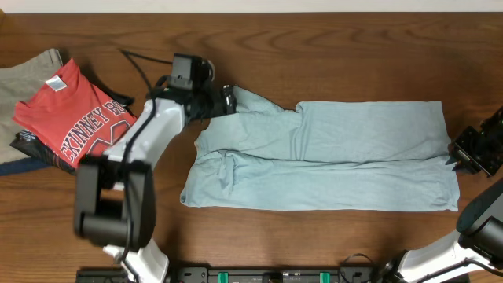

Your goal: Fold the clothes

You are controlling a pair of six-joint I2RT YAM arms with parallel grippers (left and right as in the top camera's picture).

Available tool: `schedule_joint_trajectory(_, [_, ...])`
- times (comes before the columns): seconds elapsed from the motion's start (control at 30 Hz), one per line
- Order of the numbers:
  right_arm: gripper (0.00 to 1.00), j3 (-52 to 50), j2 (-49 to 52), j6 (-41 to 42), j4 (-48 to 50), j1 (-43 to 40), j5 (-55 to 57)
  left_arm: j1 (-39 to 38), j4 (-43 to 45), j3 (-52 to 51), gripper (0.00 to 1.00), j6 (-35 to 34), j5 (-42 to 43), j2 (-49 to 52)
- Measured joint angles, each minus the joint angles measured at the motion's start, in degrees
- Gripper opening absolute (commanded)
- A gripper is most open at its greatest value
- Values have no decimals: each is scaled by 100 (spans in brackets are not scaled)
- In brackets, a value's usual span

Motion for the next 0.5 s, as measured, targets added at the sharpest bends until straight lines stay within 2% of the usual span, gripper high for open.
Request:
schedule_joint_trajectory(0.1, [18, -2, 0, -11, -2, 0, -13, 0, 129, 267, 94, 55, 42, 398])
schedule_joint_trajectory(0.27, [18, -2, 0, -22, -2, 0, -15, -37, 461, 404, 84, 79, 55, 824])
schedule_joint_trajectory(0.37, [18, -2, 0, -22, -37, 9, -15, -127, 660, 407, 77, 90, 55, 1019])
schedule_joint_trajectory(0.5, [18, -2, 0, -22, -85, 59, -15, -319, 966, 407, 59, 103, 59, 1172])
